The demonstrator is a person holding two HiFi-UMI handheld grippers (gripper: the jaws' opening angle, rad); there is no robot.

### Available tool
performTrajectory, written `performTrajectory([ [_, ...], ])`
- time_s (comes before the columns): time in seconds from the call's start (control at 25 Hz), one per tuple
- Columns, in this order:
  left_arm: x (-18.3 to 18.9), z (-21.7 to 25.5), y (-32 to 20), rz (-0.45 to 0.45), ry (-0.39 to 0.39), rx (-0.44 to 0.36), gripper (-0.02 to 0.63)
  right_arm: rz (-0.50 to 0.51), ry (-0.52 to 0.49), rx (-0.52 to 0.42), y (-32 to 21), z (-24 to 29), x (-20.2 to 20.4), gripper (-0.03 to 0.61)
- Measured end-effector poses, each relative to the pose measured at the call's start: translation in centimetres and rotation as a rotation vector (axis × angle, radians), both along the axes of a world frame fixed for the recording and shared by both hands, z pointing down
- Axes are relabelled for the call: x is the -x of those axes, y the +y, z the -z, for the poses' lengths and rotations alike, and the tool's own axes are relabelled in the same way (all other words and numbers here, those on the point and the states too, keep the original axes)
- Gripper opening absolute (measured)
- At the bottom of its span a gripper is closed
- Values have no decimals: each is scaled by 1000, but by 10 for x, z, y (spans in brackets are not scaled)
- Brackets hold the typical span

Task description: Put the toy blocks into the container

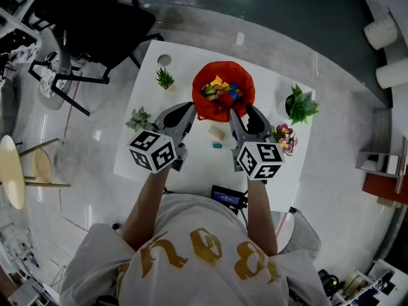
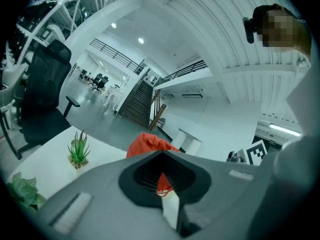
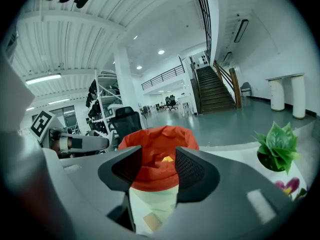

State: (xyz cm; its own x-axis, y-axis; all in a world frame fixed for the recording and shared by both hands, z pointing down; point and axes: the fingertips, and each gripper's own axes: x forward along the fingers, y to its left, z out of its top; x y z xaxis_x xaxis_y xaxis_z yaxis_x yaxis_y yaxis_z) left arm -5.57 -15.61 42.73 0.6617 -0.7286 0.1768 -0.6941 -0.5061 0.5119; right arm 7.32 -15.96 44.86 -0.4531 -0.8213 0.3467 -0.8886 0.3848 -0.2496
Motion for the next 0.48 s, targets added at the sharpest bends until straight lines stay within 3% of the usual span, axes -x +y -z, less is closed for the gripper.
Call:
performTrajectory([
  [0.48,0,5,4,-3,9,-9,0,-1,2,7,4,2,-1,212],
])
